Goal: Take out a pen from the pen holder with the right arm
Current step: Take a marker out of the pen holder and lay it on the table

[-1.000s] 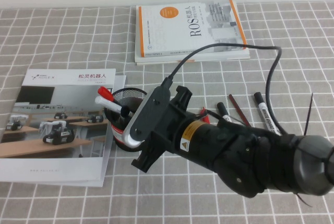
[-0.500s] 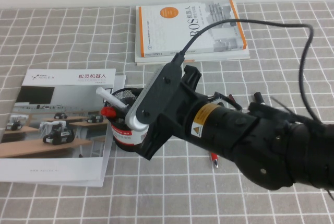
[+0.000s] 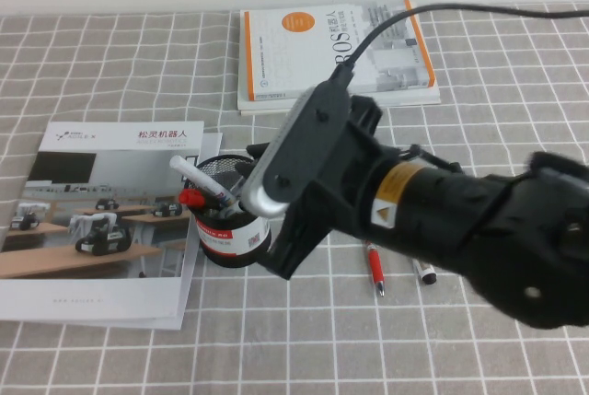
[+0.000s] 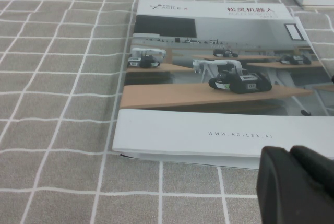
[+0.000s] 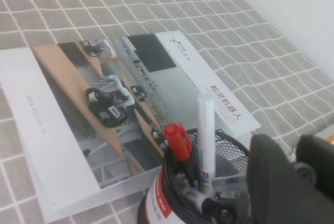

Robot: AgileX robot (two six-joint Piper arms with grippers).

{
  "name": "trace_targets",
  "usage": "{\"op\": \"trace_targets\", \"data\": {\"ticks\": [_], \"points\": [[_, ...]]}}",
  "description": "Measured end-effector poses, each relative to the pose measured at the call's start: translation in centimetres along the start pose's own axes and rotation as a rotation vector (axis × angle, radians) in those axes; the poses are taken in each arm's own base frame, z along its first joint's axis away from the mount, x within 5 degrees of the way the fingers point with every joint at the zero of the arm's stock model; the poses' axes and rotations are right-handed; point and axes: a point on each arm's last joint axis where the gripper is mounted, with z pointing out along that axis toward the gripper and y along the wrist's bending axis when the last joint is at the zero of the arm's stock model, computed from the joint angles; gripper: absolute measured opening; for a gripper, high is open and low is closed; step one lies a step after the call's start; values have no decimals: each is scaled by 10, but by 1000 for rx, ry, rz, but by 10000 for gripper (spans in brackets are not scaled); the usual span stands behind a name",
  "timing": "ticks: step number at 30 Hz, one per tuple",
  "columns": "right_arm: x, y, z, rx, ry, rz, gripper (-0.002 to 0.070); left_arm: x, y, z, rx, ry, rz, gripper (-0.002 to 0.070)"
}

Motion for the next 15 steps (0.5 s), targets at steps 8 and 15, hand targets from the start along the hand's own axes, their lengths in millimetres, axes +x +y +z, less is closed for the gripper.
{"op": "trace_targets", "data": {"ticks": [8, 15], "points": [[-37, -17, -58, 7, -4, 4, 44, 0, 0, 0, 0, 0, 0, -3], [-65, -44, -103, 14, 127, 117, 44, 0, 0, 0, 0, 0, 0, -3]]}}
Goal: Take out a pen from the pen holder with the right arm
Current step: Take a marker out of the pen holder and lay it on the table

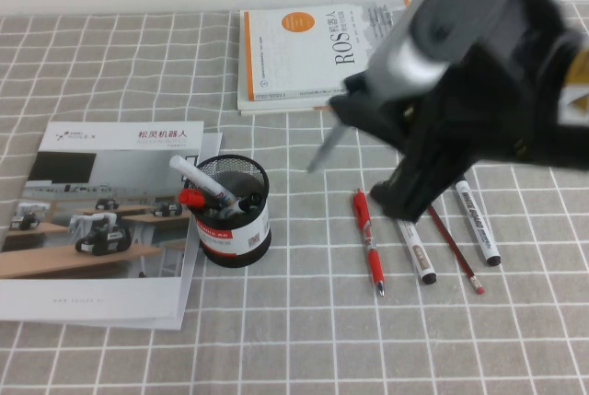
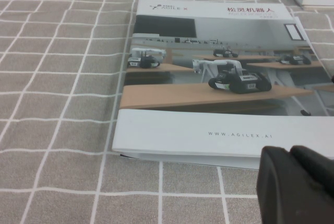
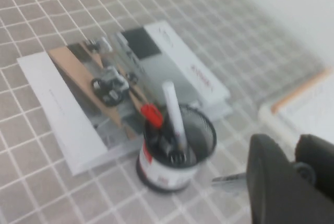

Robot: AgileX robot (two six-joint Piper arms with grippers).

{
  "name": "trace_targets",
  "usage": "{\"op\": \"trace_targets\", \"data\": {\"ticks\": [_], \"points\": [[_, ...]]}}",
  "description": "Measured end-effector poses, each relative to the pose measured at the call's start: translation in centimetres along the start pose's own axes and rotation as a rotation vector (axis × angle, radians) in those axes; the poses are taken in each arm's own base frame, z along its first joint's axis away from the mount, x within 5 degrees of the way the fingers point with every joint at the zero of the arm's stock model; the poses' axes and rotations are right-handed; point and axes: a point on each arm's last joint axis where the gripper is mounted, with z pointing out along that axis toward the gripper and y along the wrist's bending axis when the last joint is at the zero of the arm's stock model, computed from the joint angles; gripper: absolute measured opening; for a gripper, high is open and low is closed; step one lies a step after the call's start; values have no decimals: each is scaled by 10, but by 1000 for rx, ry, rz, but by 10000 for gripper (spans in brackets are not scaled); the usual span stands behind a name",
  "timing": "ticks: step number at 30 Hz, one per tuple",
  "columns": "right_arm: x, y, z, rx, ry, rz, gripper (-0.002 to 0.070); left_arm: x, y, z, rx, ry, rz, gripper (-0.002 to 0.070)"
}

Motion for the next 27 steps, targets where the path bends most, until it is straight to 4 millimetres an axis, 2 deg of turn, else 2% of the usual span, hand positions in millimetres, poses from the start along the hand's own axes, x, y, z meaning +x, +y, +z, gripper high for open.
{"op": "trace_targets", "data": {"ticks": [6, 13, 20, 27], "points": [[2, -26, -16, 105, 142, 205, 44, 0, 0, 0, 0, 0, 0, -3], [24, -57, -19, 280, 333, 416, 44, 0, 0, 0, 0, 0, 0, -3], [51, -72, 13, 307, 659, 506, 44, 0, 0, 0, 0, 0, 0, -3], [80, -92, 55, 302, 811, 555, 44, 0, 0, 0, 0, 0, 0, -3]]}}
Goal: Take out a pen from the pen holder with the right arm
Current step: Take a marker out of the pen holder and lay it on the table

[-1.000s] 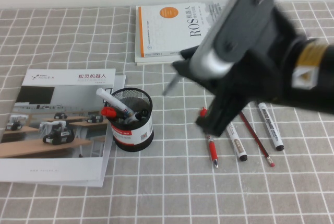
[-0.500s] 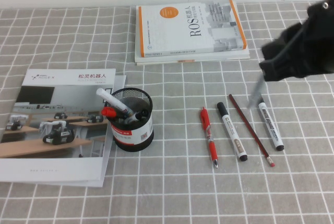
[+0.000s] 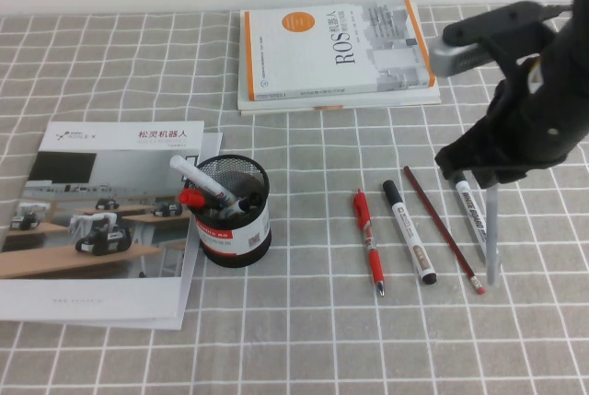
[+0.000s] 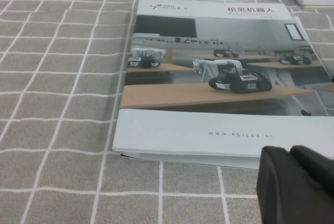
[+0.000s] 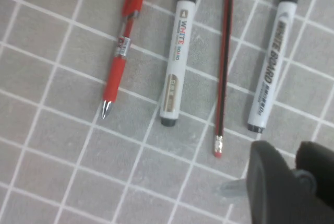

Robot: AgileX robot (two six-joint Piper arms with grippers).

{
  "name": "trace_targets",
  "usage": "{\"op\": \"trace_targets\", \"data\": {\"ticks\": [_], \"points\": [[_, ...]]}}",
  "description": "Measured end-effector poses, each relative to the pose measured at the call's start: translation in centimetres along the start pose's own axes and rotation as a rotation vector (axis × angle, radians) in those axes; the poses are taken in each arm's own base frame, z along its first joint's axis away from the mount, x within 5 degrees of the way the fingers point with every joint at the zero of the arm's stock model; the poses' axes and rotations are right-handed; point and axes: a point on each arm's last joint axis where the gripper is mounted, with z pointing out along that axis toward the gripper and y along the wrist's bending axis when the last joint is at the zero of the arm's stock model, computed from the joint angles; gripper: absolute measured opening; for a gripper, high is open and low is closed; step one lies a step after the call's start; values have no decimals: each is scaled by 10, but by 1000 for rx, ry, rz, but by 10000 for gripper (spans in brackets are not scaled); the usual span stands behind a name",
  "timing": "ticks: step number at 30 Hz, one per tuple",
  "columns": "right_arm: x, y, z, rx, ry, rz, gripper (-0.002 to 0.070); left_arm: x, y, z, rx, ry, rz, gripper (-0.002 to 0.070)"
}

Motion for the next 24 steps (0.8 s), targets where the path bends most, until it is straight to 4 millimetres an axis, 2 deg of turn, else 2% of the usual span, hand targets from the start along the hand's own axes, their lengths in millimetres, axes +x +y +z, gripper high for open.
{"op": "trace_targets", "data": {"ticks": [7, 10, 18, 24], "points": [[-23, -11, 56, -28, 91, 10, 44, 0, 0, 0, 0, 0, 0, -3], [-33, -12, 73, -32, 116, -3, 44, 0, 0, 0, 0, 0, 0, -3], [-57, -17, 91, -41, 167, -38, 44, 0, 0, 0, 0, 0, 0, -3], [-60, -20, 100, -73, 192, -44, 44, 0, 0, 0, 0, 0, 0, -3]]}}
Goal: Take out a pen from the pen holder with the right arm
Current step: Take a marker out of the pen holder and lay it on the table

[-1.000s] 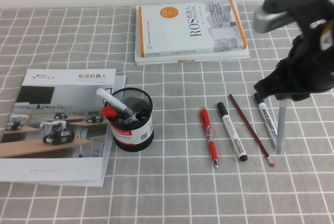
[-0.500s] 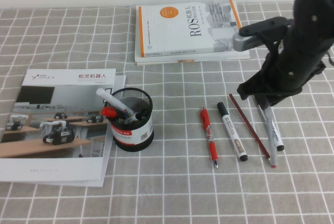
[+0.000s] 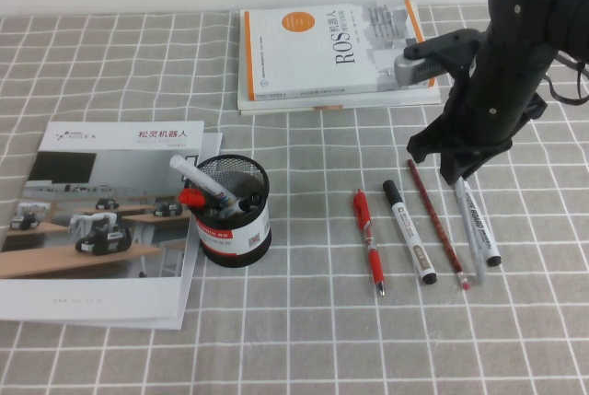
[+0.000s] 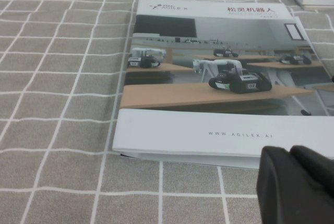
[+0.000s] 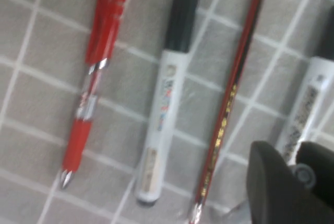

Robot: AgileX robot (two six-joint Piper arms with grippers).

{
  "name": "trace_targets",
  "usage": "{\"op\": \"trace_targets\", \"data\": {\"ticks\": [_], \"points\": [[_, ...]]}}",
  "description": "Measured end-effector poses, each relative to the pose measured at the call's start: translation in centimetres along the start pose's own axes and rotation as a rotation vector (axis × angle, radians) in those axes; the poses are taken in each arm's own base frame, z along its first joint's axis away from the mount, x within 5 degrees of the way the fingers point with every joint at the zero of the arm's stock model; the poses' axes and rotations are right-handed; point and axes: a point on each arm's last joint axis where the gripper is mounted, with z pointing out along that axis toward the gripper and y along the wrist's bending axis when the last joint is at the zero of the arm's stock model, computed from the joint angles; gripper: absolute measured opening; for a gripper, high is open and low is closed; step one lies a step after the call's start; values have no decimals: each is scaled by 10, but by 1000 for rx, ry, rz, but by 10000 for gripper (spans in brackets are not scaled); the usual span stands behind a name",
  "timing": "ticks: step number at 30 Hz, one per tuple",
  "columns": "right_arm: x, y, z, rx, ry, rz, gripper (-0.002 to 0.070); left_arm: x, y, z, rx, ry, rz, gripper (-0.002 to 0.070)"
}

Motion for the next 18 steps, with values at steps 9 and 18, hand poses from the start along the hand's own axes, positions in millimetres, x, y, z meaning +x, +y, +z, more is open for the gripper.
{"op": "trace_targets", "data": {"ticks": [9, 18], "points": [[-7, 7, -13, -82, -31, -42, 44, 0, 0, 0, 0, 0, 0, -3], [-8, -2, -8, -73, -20, -26, 44, 0, 0, 0, 0, 0, 0, -3]]}}
